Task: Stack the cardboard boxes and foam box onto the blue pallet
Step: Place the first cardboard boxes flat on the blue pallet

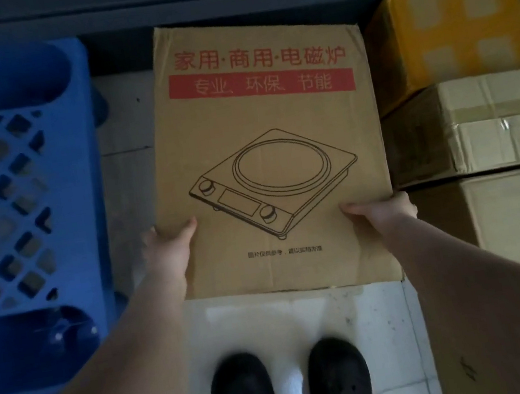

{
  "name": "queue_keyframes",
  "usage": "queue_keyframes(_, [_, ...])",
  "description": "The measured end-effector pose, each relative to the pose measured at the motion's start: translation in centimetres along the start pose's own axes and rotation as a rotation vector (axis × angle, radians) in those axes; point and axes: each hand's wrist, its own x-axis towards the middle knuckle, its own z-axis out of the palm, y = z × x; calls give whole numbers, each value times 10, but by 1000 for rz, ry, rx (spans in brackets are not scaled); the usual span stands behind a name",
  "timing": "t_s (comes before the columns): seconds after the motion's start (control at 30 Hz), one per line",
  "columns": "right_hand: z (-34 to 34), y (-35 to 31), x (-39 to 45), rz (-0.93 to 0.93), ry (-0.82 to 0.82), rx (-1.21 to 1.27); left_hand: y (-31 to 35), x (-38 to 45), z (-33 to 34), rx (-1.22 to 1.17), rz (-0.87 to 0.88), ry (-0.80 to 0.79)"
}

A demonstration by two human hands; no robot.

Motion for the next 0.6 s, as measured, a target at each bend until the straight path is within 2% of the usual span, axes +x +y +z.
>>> queue_keyframes(0.17, [-35,-2,-75,-25,-93,111,-14,-60,-65,-193,19,-9])
queue_keyframes(0.33, [-60,-31,-188,-95,-177,115,-13,-122,-165,-291,38,106])
queue_keyframes(0.5, [-26,-83,-296,-224,-219,0,-8,-125,-288,-352,19,226])
queue_keyframes(0.6, [25,-108,-344,-283,-281,-80,-14,-100,-359,-205,-24,316])
